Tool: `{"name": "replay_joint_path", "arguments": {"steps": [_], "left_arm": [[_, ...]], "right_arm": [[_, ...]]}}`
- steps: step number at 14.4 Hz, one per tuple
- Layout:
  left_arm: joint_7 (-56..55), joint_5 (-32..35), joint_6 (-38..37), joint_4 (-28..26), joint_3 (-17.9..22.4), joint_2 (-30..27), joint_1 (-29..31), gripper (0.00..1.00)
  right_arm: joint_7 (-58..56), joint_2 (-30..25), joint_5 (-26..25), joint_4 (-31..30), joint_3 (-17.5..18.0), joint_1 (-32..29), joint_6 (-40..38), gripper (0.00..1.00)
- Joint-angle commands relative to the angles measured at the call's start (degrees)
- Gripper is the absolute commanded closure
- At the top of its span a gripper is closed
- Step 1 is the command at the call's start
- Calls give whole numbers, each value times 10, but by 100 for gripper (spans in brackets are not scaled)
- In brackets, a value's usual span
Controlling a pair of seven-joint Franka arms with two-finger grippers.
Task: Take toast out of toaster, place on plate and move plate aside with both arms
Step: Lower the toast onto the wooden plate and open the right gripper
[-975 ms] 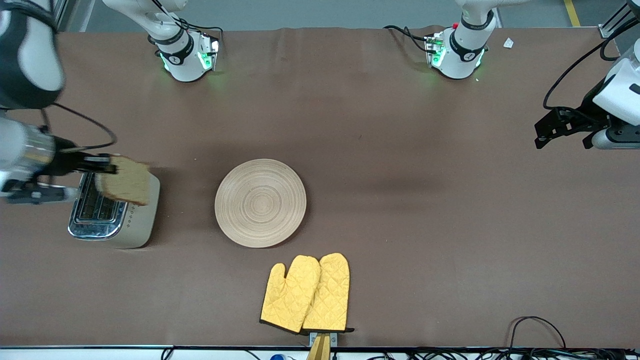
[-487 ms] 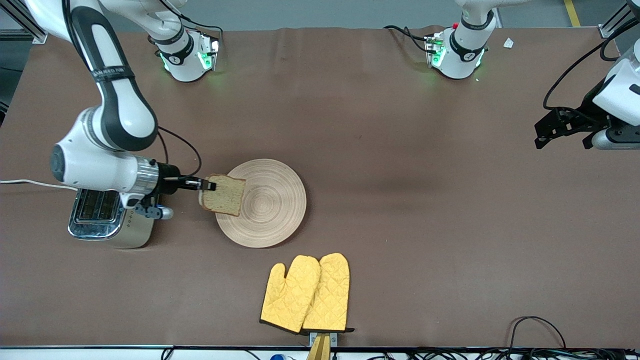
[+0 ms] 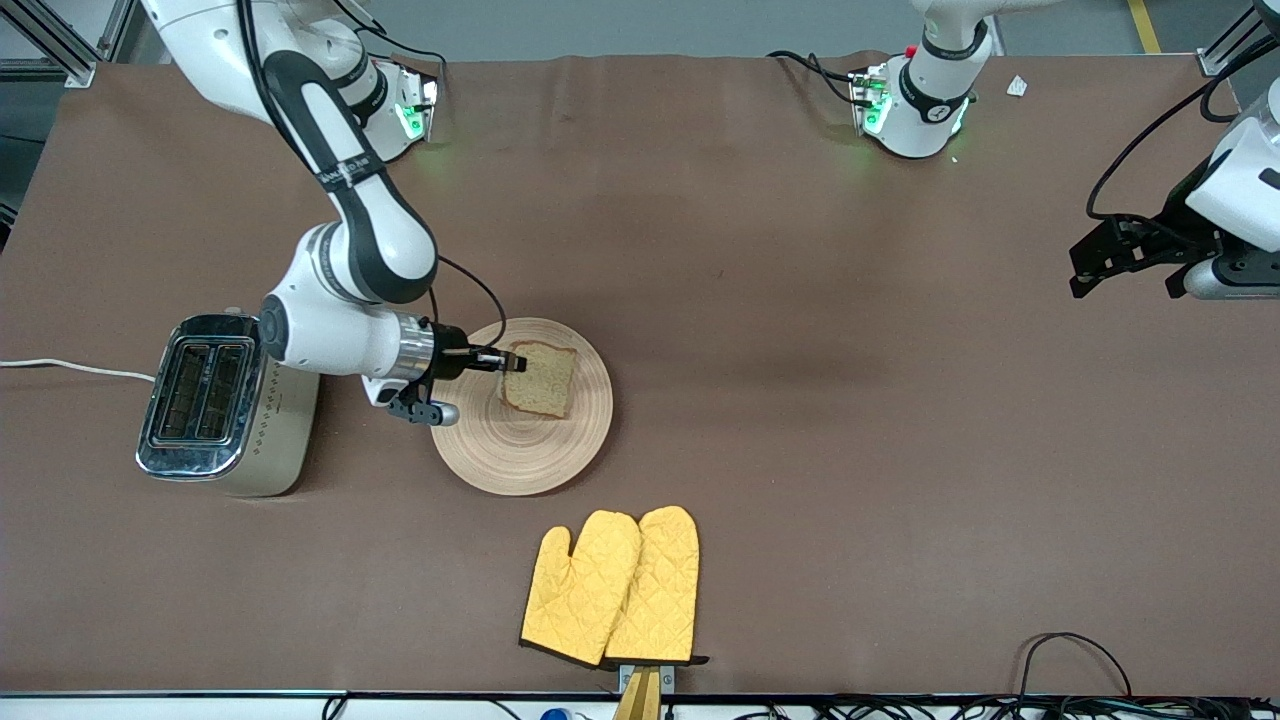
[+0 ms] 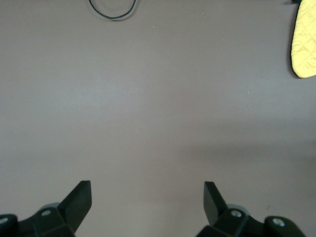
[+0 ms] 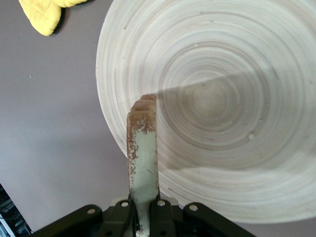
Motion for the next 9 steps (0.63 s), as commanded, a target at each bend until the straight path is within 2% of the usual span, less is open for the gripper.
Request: {"name": "replay_joint_path", "arguments": {"steps": [1, 3, 4, 7, 9], "left_arm": [[2, 12, -3, 9, -3, 2, 2, 0], [13, 12, -3, 8, -3, 3, 1, 0], [17, 12, -3, 8, -3, 3, -1, 0], [18, 12, -3, 6, -4, 10, -2, 0], [19, 2, -19, 6, -5, 22, -3, 0]], "right_arm": [[-94, 11, 19, -5, -8, -21, 9, 83], [-107, 11, 15, -18, -9, -50, 2, 0], [-113, 9, 6, -28, -11, -66, -5, 0], [-127, -19, -104, -31, -12, -87, -16, 0], [-128, -50, -134, -29, -19, -110, -46, 0]]}}
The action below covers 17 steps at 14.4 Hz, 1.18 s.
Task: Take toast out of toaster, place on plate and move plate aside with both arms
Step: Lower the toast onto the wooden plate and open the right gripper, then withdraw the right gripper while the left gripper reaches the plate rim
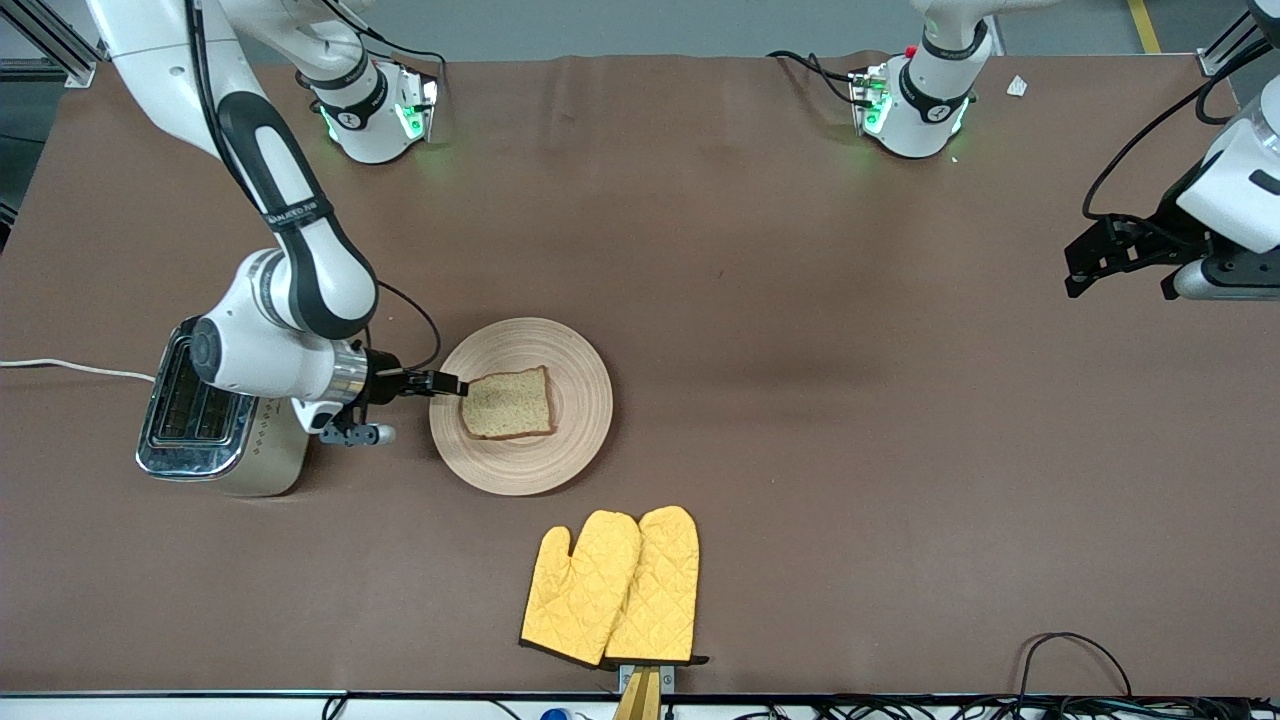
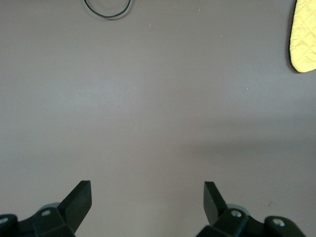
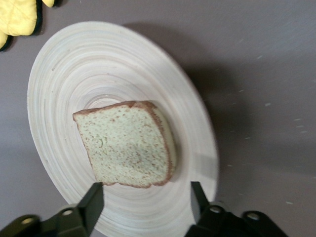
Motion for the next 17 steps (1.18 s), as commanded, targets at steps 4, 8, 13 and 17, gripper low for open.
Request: {"name": "replay_joint_path", "arguments": {"steps": [4, 8, 13, 17], "left_arm": [[-9, -175, -18, 4, -4, 96, -8, 0], [-43, -308, 73, 8, -4, 213, -72, 0], [-30, -471, 235, 60, -5, 384, -185, 0], [8, -520, 353, 135, -7, 499, -281, 0]], "right_arm": [[32, -127, -245, 37, -26, -30, -141, 0], [34, -133, -337, 197, -51, -54, -261, 0], [32, -123, -360, 351, -55, -100, -401, 0], [57, -191, -354, 297, -57, -128, -423, 0]]}}
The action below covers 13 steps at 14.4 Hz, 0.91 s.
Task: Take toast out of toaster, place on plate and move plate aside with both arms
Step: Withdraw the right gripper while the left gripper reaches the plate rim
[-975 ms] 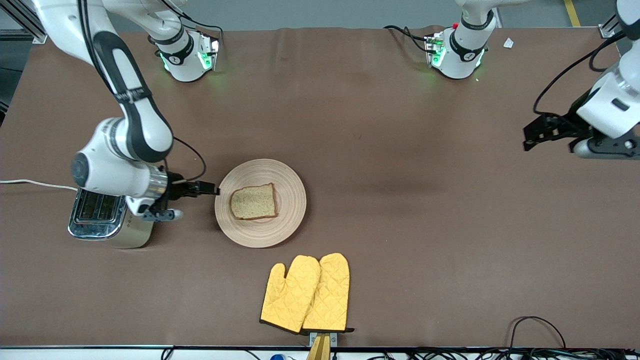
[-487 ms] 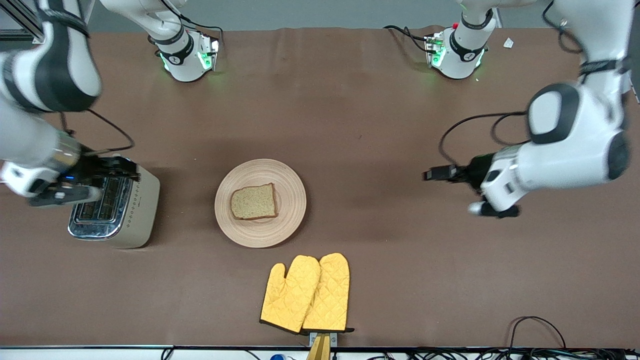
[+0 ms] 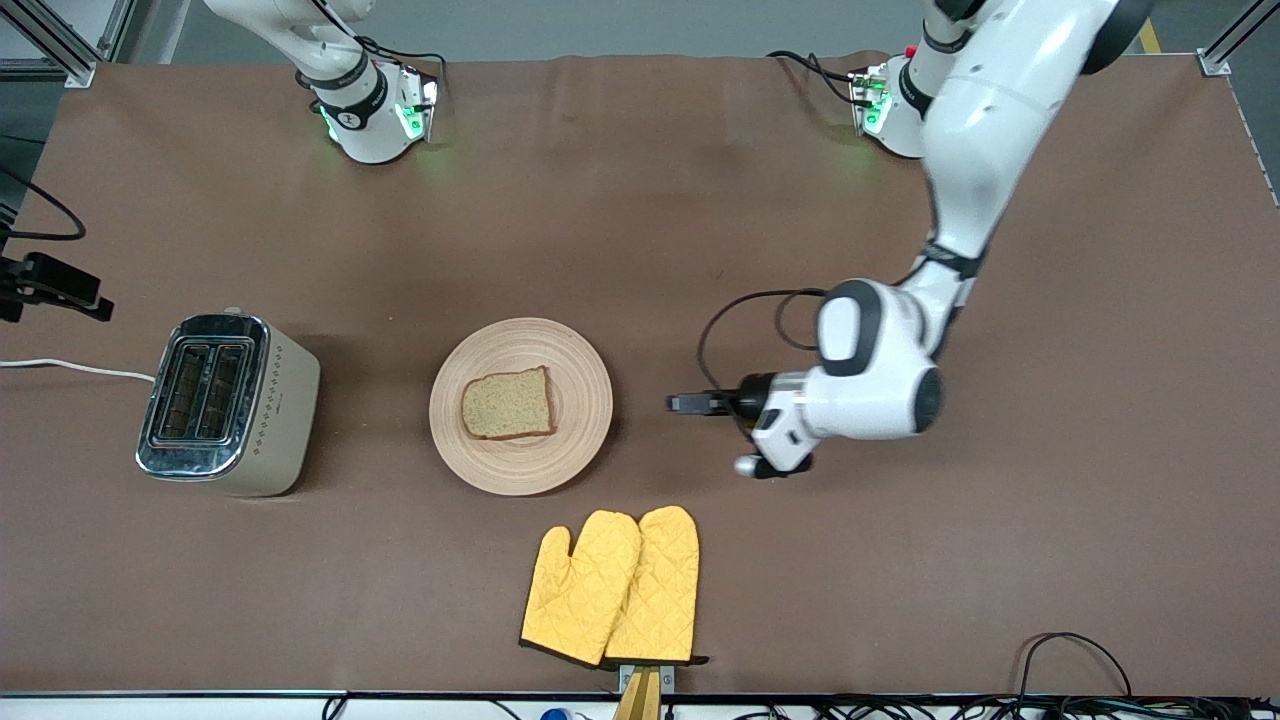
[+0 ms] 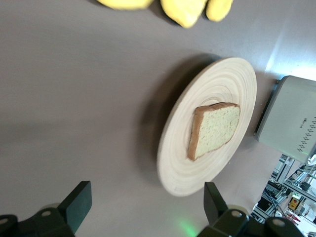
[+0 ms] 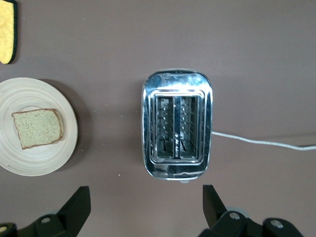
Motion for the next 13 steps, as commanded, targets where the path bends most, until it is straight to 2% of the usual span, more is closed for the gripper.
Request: {"name": "replay_joint_path", "arguments": {"steps": [1, 2, 3, 6, 7, 8, 9, 11, 12, 13], "left_arm": [[34, -51, 46, 82, 2, 83, -48, 0], [44, -70, 63, 94, 2, 101, -61, 0], [55, -88, 85, 101, 2, 116, -74, 0], [66, -123, 129, 109, 2, 135, -103, 1], [66, -125, 141, 109, 2, 137, -108, 8], [71, -125, 147, 109, 1, 137, -112, 30], [77, -125, 149, 109, 0, 137, -113, 58], [79, -125, 149, 109, 0, 137, -112, 90], [93, -125, 149, 108, 0, 137, -112, 97], [122, -125, 149, 108, 0, 138, -111, 98]], "right_arm": [[18, -74, -7, -99, 6, -10, 31, 0], [18, -107, -7, -157, 5, -13, 78, 0], [19, -119, -5, -178, 4, -19, 89, 0], [27, -120, -5, -182, 6, -16, 89, 0], [49, -123, -5, -183, 9, -15, 86, 0], [59, -127, -6, -185, 10, -8, 83, 0], [58, -127, -6, -184, 11, -2, 82, 0], [62, -131, -8, -185, 18, 3, 80, 0], [64, -133, -14, -185, 28, 8, 76, 0], [64, -133, -16, -184, 32, 9, 78, 0]]}}
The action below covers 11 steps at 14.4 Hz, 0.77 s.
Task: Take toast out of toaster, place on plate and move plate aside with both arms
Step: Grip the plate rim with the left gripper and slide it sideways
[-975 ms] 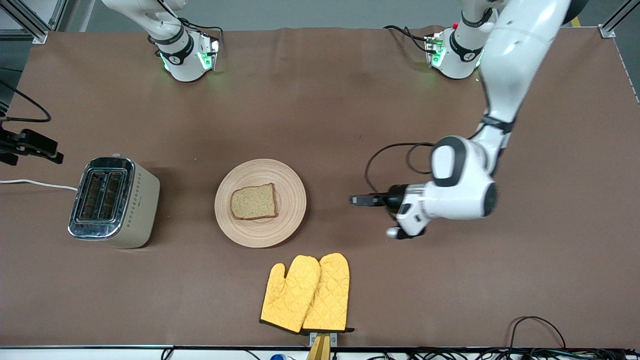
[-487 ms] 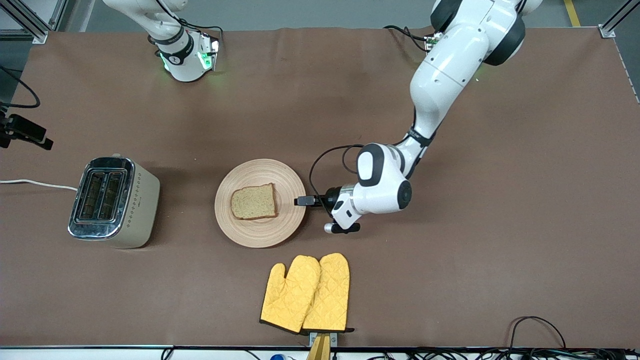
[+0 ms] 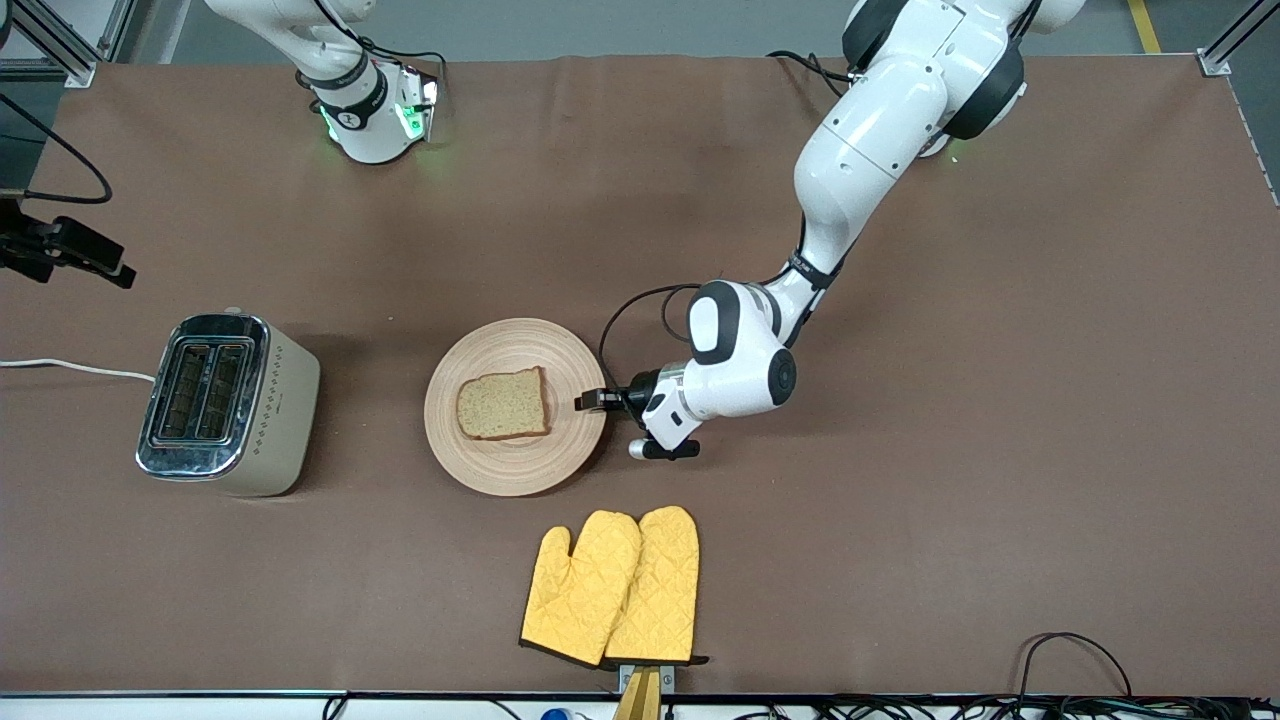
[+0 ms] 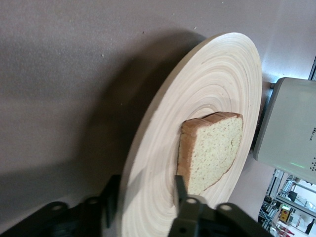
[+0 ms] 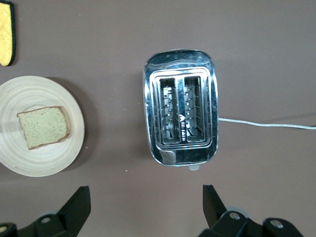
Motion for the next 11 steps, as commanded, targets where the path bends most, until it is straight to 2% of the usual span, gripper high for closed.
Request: {"name": "replay_joint_path", "arguments": {"steps": [1, 6, 8, 11], "left_arm": [[69, -18, 5, 10, -1, 6, 2, 99], [77, -22, -17, 7, 0, -19, 28, 100], [77, -17, -96, 8, 3, -40, 67, 100], [92, 22, -238, 10, -2, -62, 162, 100]], "right_arm": [[16, -23, -15, -22, 16, 6, 5, 0], [16, -34, -14, -12, 16, 5, -32, 0], [16, -46, -14, -11, 14, 3, -49, 0], [15, -55, -13, -11, 13, 2, -69, 0]]}}
